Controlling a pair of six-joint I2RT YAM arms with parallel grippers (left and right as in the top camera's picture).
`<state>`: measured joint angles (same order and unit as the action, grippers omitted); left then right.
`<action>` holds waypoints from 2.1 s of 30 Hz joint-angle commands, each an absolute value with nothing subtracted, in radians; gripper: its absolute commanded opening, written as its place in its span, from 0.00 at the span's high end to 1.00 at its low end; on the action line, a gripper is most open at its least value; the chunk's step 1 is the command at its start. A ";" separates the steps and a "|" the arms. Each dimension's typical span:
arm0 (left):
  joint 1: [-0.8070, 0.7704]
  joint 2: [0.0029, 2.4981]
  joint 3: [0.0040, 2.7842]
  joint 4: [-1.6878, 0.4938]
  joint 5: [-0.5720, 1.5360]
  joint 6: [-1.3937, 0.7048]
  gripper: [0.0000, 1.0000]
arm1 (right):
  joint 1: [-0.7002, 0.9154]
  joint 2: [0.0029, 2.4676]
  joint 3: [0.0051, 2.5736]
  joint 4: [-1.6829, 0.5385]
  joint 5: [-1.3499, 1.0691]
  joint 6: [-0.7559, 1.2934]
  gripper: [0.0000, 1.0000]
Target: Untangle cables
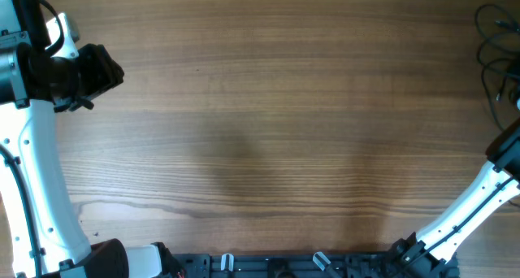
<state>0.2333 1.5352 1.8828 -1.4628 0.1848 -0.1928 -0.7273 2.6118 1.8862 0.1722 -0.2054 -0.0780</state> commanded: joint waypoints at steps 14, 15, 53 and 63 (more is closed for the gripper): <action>0.231 1.532 1.882 -1.516 0.155 -0.186 0.39 | -0.431 2.575 2.281 -1.035 0.080 0.632 0.00; 0.231 1.532 1.882 -1.521 0.147 -0.186 0.38 | -0.441 2.575 2.281 -1.065 0.084 0.636 0.00; 0.231 1.532 1.882 -1.539 0.129 -0.160 0.40 | -0.588 2.478 2.093 -0.966 0.164 -0.049 0.01; 0.231 1.532 1.882 -1.542 0.130 -0.160 0.41 | -0.597 2.463 2.059 -0.943 0.131 -0.019 0.05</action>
<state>0.2333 1.5352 1.8828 -1.5444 0.1390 -0.1764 -0.6010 2.4462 2.0502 -0.9127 0.1383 -0.0280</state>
